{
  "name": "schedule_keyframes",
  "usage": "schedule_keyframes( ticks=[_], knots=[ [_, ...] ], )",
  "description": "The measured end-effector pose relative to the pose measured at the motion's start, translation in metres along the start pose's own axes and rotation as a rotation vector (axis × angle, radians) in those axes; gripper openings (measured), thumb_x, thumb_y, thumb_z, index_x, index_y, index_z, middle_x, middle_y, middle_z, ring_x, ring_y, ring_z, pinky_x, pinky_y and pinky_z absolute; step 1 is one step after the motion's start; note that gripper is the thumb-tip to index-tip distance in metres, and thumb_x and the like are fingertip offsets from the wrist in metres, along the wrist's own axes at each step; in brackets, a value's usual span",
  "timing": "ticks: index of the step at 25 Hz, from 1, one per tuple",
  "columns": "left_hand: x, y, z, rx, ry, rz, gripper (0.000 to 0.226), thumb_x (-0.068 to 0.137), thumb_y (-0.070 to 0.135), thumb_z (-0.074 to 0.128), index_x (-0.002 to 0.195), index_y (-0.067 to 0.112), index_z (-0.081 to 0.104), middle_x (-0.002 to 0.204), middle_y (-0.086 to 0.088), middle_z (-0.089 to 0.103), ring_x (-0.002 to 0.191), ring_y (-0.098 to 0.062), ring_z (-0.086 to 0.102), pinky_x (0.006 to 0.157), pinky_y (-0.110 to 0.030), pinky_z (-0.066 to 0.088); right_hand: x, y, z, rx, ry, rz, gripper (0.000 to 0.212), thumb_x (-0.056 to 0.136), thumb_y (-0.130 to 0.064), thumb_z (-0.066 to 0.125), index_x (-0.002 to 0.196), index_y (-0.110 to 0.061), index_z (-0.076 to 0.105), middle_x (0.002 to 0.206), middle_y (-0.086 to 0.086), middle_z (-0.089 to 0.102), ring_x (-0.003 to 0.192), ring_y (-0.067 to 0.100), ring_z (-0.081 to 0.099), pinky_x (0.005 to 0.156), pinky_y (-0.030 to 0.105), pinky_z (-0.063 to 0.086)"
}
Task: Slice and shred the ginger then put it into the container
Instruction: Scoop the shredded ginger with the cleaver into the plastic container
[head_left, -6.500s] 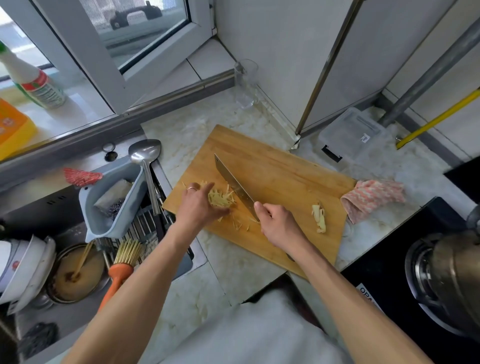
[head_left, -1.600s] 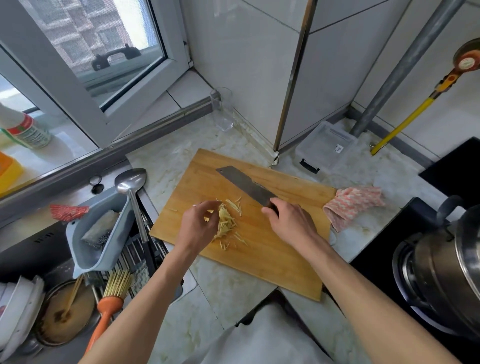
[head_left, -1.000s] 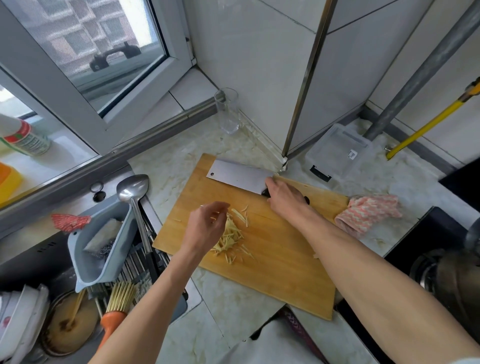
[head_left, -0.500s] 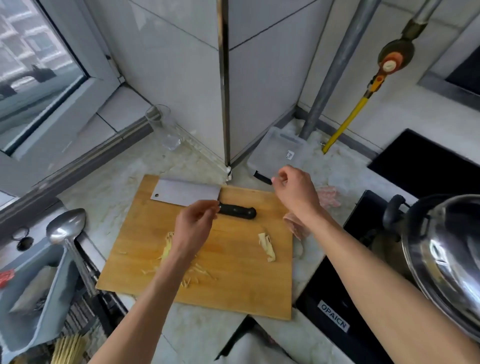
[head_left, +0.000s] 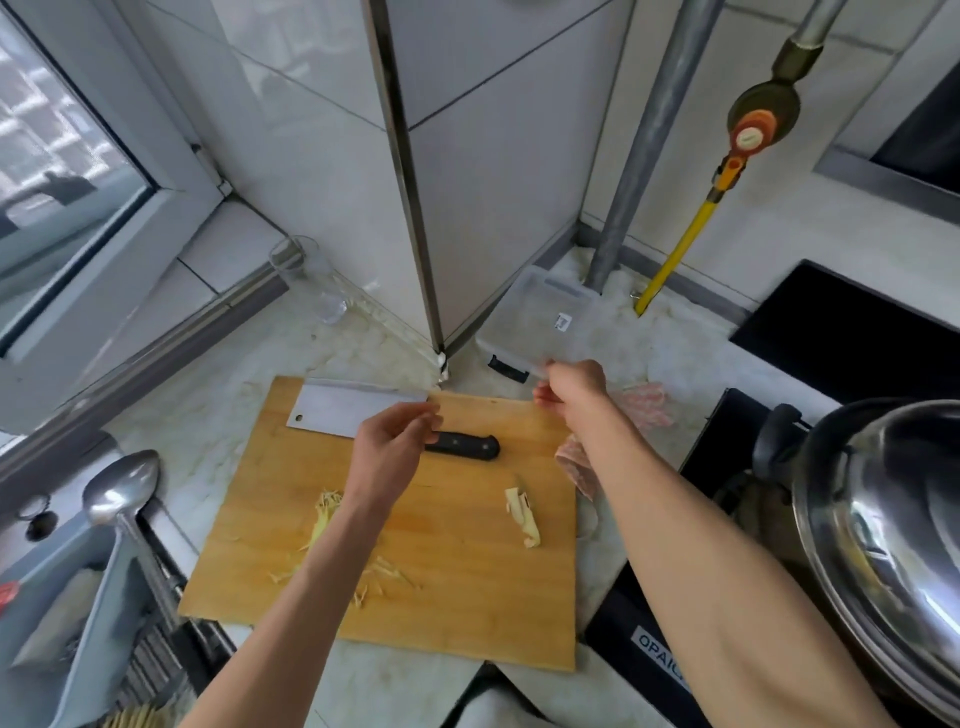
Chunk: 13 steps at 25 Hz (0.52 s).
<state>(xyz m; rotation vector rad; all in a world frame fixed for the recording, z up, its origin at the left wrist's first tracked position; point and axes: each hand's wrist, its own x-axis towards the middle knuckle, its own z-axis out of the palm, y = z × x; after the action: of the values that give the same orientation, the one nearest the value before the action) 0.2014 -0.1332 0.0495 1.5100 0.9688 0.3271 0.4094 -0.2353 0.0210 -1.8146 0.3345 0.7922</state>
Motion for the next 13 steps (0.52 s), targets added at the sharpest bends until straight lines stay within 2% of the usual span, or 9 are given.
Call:
schedule_keyframes(
  ticks=[2, 3, 5, 7, 8, 9, 10, 13],
  knots=[
    [-0.001, 0.0, 0.001, -0.023, 0.024, -0.047, 0.017, 0.097, 0.013, 0.059, 0.098, 0.019, 0.075, 0.091, 0.001, 0.076, 0.091, -0.02, 0.07, 0.084, -0.034, 0.055, -0.016, 0.0, -0.008, 0.105, -0.063, 0.003, 0.008, 0.1, -0.009, 0.06, 0.095, -0.003, 0.062, 0.071, 0.008, 0.062, 0.057, 0.016, 0.06, 0.051, 0.028, 0.054],
    [-0.003, 0.003, 0.004, -0.055, 0.024, -0.077, 0.016, 0.097, 0.015, 0.059, 0.099, 0.02, 0.074, 0.097, -0.001, 0.075, 0.095, -0.023, 0.069, 0.082, -0.033, 0.055, -0.029, 0.003, -0.014, 0.146, -0.101, -0.007, 0.013, 0.1, -0.011, 0.059, 0.09, -0.004, 0.061, 0.069, 0.007, 0.06, 0.056, 0.016, 0.059, 0.052, 0.028, 0.054],
    [-0.009, 0.013, 0.013, -0.141, -0.015, -0.123, 0.019, 0.095, 0.025, 0.064, 0.114, 0.022, 0.069, 0.113, -0.004, 0.069, 0.106, -0.021, 0.065, 0.085, -0.03, 0.054, -0.057, 0.015, -0.023, 0.21, -0.194, -0.037, 0.017, 0.101, -0.012, 0.058, 0.085, -0.005, 0.058, 0.065, 0.006, 0.059, 0.055, 0.015, 0.058, 0.053, 0.029, 0.053],
    [-0.015, 0.021, 0.022, -0.216, -0.129, -0.138, 0.062, 0.087, 0.044, 0.071, 0.141, 0.025, 0.049, 0.126, -0.001, 0.059, 0.117, -0.018, 0.058, 0.097, -0.036, 0.051, -0.085, 0.031, -0.034, 0.25, -0.275, -0.05, 0.015, 0.101, -0.012, 0.058, 0.087, -0.006, 0.057, 0.065, 0.005, 0.06, 0.053, 0.015, 0.058, 0.052, 0.029, 0.052],
    [-0.018, 0.022, 0.025, -0.243, -0.168, -0.143, 0.082, 0.08, 0.052, 0.076, 0.148, 0.028, 0.037, 0.13, 0.0, 0.057, 0.119, -0.018, 0.057, 0.101, -0.039, 0.049, -0.098, 0.038, -0.039, 0.228, -0.305, -0.064, 0.014, 0.101, -0.012, 0.058, 0.088, -0.007, 0.056, 0.067, 0.006, 0.06, 0.053, 0.015, 0.058, 0.051, 0.029, 0.052],
    [-0.023, 0.023, 0.028, -0.259, -0.184, -0.143, 0.096, 0.071, 0.057, 0.079, 0.151, 0.031, 0.032, 0.131, -0.001, 0.057, 0.119, -0.019, 0.058, 0.102, -0.041, 0.048, -0.109, 0.046, -0.042, 0.17, -0.327, -0.095, 0.013, 0.101, -0.012, 0.058, 0.089, -0.007, 0.056, 0.07, 0.008, 0.061, 0.055, 0.015, 0.058, 0.051, 0.029, 0.052],
    [-0.027, 0.022, 0.028, -0.259, -0.172, -0.139, 0.101, 0.064, 0.057, 0.081, 0.149, 0.031, 0.034, 0.131, -0.004, 0.059, 0.116, -0.02, 0.061, 0.101, -0.043, 0.05, -0.117, 0.053, -0.046, 0.093, -0.345, -0.131, 0.014, 0.102, -0.012, 0.057, 0.089, -0.007, 0.055, 0.074, 0.01, 0.062, 0.056, 0.016, 0.059, 0.05, 0.029, 0.052],
    [-0.044, 0.013, 0.023, -0.196, -0.035, -0.064, 0.091, 0.062, 0.046, 0.085, 0.142, 0.026, 0.045, 0.118, -0.006, 0.065, 0.099, -0.017, 0.07, 0.094, -0.045, 0.055, -0.131, 0.068, -0.054, -0.097, -0.397, -0.195, 0.017, 0.101, -0.019, 0.059, 0.096, -0.002, 0.058, 0.081, 0.013, 0.066, 0.061, 0.018, 0.063, 0.057, 0.033, 0.056]
  ],
)
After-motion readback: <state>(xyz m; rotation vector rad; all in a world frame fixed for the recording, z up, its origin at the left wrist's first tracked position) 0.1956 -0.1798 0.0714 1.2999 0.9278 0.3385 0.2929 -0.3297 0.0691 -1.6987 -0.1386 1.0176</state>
